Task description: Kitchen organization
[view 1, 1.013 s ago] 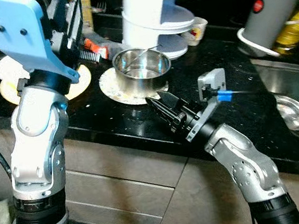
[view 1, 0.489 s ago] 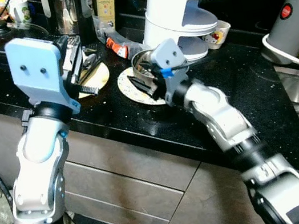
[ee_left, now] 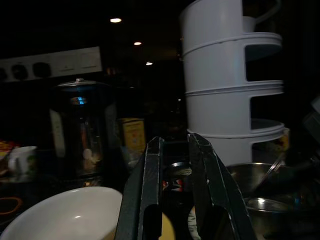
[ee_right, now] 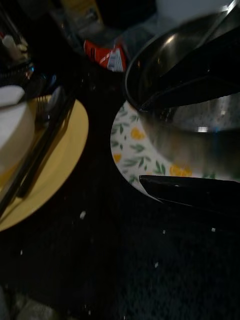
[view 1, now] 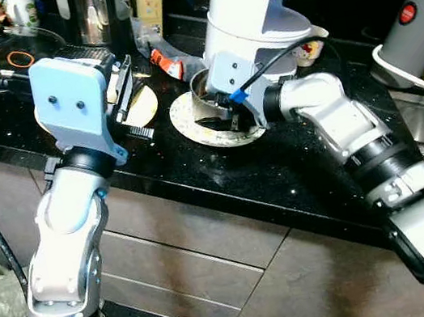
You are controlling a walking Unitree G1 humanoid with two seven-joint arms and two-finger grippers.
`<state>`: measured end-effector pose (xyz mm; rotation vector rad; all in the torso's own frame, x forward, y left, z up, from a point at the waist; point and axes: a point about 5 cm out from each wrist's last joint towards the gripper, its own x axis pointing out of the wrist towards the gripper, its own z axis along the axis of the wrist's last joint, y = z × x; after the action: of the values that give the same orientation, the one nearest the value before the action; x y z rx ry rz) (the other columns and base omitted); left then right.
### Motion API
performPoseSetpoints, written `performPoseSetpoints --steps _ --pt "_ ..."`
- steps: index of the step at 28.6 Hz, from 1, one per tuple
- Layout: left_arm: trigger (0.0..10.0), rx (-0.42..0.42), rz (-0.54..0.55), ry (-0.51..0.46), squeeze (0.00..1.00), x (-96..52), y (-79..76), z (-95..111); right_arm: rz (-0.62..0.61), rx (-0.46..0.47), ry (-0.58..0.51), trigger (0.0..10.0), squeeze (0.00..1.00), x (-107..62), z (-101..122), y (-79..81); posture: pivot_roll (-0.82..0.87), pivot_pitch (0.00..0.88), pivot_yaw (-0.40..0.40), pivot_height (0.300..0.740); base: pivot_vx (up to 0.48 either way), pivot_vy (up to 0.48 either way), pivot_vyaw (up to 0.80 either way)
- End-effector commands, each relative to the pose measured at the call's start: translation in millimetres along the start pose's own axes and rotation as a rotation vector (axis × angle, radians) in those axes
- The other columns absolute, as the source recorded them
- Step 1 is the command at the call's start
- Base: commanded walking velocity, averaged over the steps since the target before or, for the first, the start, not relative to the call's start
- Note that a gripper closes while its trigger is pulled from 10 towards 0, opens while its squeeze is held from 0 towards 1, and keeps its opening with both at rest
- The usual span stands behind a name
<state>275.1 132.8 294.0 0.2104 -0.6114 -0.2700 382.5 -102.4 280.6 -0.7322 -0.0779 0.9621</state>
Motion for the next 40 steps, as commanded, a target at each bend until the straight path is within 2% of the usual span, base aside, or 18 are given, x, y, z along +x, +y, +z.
performPoseSetpoints --steps 1,6,8,9,15,20,27,34,40 --pt "10.0 -0.009 -0.021 0.011 0.00 -1.3 -5.4 -2 -0.041 0.029 0.033 10.0 0.00 -7.7 -3 -12.1 0.17 0.033 -0.228 0.740 0.000 0.000 0.00" --pt "10.0 -0.008 -0.024 0.006 0.00 -0.6 -6.0 -1 -0.060 0.076 0.012 10.0 0.00 -22.8 -1 -27.4 0.17 0.032 -0.228 0.740 0.000 0.000 0.00" --pt "10.0 -0.008 -0.025 0.006 0.00 -0.7 -6.0 -1 -0.046 0.068 0.026 10.0 0.00 -23.5 -2 -27.1 0.17 0.027 -0.224 0.740 0.000 0.000 0.00" --pt "10.0 -0.008 -0.027 0.005 0.00 -0.7 -6.1 -1 0.007 0.043 0.070 10.0 0.00 -25.0 -6 -24.4 0.17 0.027 -0.224 0.740 0.000 0.000 0.00" --pt "10.0 -0.008 -0.030 0.004 0.00 0.0 -6.5 -1 0.136 0.000 0.182 10.0 0.00 -30.1 -16 -16.4 0.17 0.024 -0.223 0.740 0.000 0.000 0.00" --pt "10.0 -0.008 -0.026 0.005 0.00 0.3 -5.9 -1 0.138 0.019 0.221 10.0 0.00 -34.1 -20 -20.6 0.17 0.028 -0.227 0.740 0.000 0.000 0.00" --pt "10.0 -0.011 -0.023 0.004 0.00 0.6 -6.1 -1 0.115 0.037 0.220 10.0 0.00 -30.5 -21 -21.3 0.17 0.029 -0.228 0.740 0.000 0.000 0.00" --pt "10.0 -0.013 -0.019 0.000 0.00 0.6 -6.7 0 0.040 0.076 0.150 10.0 0.00 -13.4 -18 -17.5 0.17 0.031 -0.232 0.740 0.000 0.000 0.00" --pt "10.0 -0.013 -0.017 0.000 0.00 0.2 -6.8 1 0.016 0.102 0.110 10.0 0.00 -11.6 -13 -20.4 0.17 0.032 -0.232 0.740 0.000 0.000 0.00"
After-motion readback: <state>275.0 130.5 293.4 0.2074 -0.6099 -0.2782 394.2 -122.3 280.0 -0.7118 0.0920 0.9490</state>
